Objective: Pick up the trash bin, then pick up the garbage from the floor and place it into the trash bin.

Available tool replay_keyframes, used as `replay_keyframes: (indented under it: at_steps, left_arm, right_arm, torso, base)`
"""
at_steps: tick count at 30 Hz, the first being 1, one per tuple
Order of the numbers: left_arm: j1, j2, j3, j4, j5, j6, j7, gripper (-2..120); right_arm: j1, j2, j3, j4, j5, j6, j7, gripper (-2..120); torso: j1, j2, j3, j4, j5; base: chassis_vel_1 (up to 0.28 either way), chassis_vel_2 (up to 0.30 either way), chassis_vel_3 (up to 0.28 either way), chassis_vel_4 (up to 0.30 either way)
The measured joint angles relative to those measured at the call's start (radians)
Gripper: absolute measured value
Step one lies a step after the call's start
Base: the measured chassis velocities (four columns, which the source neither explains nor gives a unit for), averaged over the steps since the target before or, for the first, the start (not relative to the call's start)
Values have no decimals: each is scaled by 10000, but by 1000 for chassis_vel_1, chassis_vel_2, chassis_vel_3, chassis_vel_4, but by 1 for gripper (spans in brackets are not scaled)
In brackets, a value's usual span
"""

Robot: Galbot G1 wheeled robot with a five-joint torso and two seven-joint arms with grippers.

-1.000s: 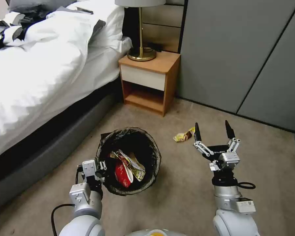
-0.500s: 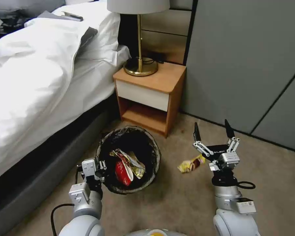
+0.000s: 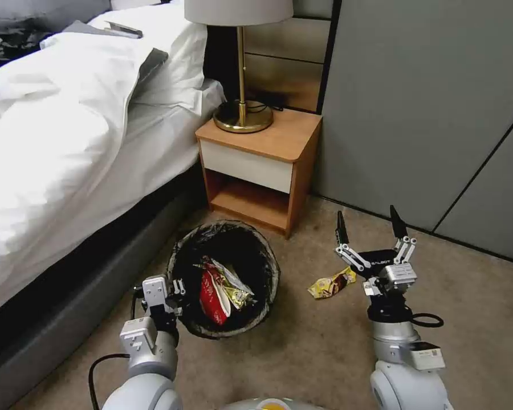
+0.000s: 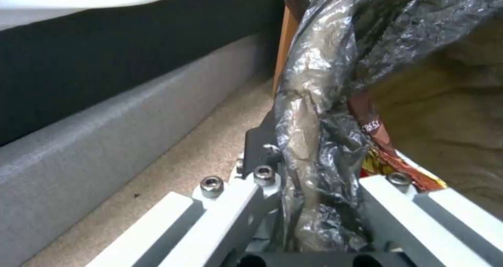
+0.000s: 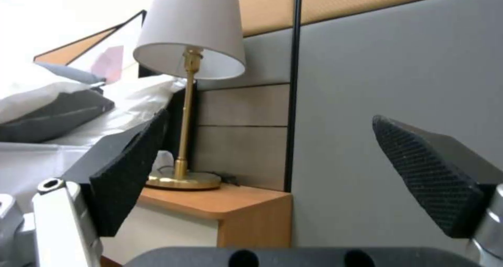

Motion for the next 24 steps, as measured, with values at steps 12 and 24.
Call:
replay_keyframes:
  at_steps: [12,24]
  left_arm:
    - [50,41,0,0,6,0,-2,0]
    - [15,34,-16,52,47,8,-2,0]
  right_arm:
    - [352,-368,-426,30,732,-2044,923,95]
    - [1915,-850,-1097,-195,3029,-7187,2646,97]
  torso:
    - [0,0,0,-1,0]
    - [0,0,1,1,1]
  base:
    - [0,0,0,0]
    - [0,0,0,0]
